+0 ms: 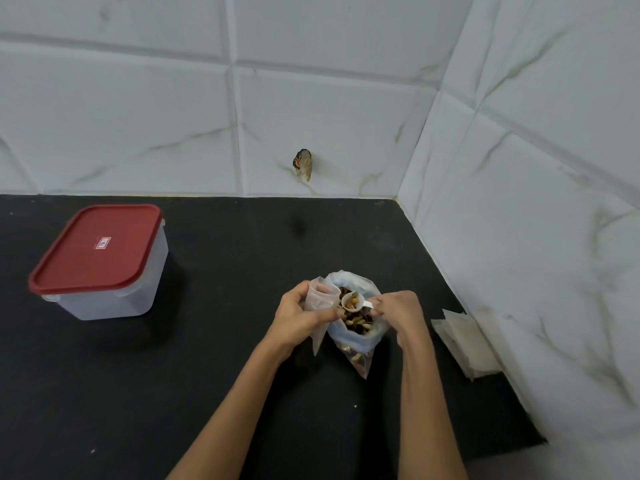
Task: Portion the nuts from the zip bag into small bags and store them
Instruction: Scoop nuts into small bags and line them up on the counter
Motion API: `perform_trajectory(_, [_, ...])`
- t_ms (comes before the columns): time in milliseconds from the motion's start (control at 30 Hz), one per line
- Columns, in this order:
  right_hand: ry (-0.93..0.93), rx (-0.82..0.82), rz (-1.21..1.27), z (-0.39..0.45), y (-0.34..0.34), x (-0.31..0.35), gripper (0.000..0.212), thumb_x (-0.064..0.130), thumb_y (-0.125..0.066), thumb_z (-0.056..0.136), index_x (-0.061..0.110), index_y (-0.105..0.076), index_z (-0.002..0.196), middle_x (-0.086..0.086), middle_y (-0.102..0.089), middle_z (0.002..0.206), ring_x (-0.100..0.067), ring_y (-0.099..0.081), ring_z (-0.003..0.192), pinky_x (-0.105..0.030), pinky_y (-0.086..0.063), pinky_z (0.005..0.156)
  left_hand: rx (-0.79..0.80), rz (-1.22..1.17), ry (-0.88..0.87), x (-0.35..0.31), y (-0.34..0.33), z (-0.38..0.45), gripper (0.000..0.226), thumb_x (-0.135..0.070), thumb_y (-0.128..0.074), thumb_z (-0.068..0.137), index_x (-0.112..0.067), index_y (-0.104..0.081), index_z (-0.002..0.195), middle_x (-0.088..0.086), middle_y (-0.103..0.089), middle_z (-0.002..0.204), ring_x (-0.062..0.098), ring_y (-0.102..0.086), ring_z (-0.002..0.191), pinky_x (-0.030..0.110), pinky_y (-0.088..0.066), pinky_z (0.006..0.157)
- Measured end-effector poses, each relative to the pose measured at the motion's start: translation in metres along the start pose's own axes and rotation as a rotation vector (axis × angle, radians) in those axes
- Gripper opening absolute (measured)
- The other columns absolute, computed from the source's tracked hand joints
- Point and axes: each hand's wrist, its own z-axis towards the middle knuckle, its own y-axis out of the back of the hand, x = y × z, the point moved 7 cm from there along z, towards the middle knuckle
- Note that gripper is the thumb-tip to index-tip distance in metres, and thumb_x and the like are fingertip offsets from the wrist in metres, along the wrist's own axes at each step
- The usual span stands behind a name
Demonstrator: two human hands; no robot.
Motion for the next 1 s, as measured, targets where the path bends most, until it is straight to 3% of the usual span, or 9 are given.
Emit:
perform_trajectory(133, [0.224,-0.105,-0.204,-0.014,-0.01,0.017,0.009,0.017,-0.053,0.092,0.008,-0.057,0.092,-0.005,-0.056,0.081,-0.015,-0.054,0.07,-0.024,-0.041,0.055,-0.018,-0.046,0.012,-0.003,0.0,0.0,0.045,-0.011,-0.083,0.063,-0.014,-0.066,0.104,0.009,-0.069,0.101,0.026,-0.067,0.097,0.044,-0.056,0.085])
perform_trajectory(267, [0.356,-0.165,-0.365,-0.025,-0.013,0.032,0.008,0.017,-0.053,0.092,0.01,-0.056,0.096,-0.004,-0.054,0.083,-0.017,-0.055,0.079,-0.026,-0.039,0.06,-0.027,-0.146,0.019,-0.004,0.0,-0.002,0.031,0.0,-0.075,0.074,-0.011,-0.065,0.102,0.009,-0.069,0.094,0.021,-0.068,0.088,0.037,-0.056,0.075])
perform_trajectory(367, [0.292,-0.118,-0.327,-0.019,-0.015,0.03,0.009,0.015,-0.053,0.09,0.01,-0.055,0.098,-0.004,-0.053,0.083,-0.016,-0.054,0.076,-0.025,-0.037,0.056,-0.017,-0.199,0.016,-0.005,-0.001,-0.006,0.027,0.001,-0.072,0.076,-0.012,-0.065,0.099,0.006,-0.07,0.091,0.018,-0.069,0.086,0.033,-0.055,0.072])
perform_trajectory(533, [0.085,-0.004,-0.123,-0.008,-0.01,0.007,0.018,0.012,-0.058,0.088,0.006,-0.058,0.105,-0.005,-0.059,0.09,-0.015,-0.056,0.077,-0.028,-0.046,0.062,0.01,-0.263,0.0,-0.008,-0.004,-0.007,0.024,0.004,-0.068,0.079,-0.006,-0.064,0.101,0.01,-0.07,0.091,0.019,-0.07,0.083,0.03,-0.056,0.067])
perform_trajectory(667, [0.098,0.042,-0.14,-0.006,-0.009,0.005,0.02,0.007,-0.059,0.086,0.006,-0.062,0.106,-0.004,-0.062,0.087,-0.014,-0.057,0.076,-0.027,-0.045,0.06,0.033,-0.316,-0.014,-0.011,-0.007,-0.006,0.02,0.004,-0.066,0.079,-0.002,-0.063,0.098,0.007,-0.069,0.085,0.018,-0.069,0.078,0.027,-0.056,0.064])
perform_trajectory(800, [0.231,-0.106,-0.264,-0.019,-0.014,0.021,0.005,0.014,-0.054,0.089,0.01,-0.054,0.092,-0.001,-0.053,0.078,-0.016,-0.056,0.076,-0.026,-0.041,0.058,0.077,-0.284,-0.045,-0.016,-0.012,-0.007,0.025,-0.008,-0.07,0.067,-0.006,-0.064,0.092,-0.001,-0.068,0.074,0.012,-0.066,0.072,0.027,-0.055,0.064])
perform_trajectory(1000, [0.052,0.037,-0.029,-0.016,-0.011,0.007,0.015,0.009,-0.058,0.087,0.006,-0.062,0.102,-0.003,-0.059,0.077,-0.014,-0.054,0.072,-0.03,-0.044,0.065,0.061,-0.297,-0.015,-0.012,-0.008,-0.01,0.035,-0.004,-0.076,0.066,-0.004,-0.064,0.098,0.006,-0.07,0.085,0.017,-0.069,0.08,0.028,-0.056,0.066])
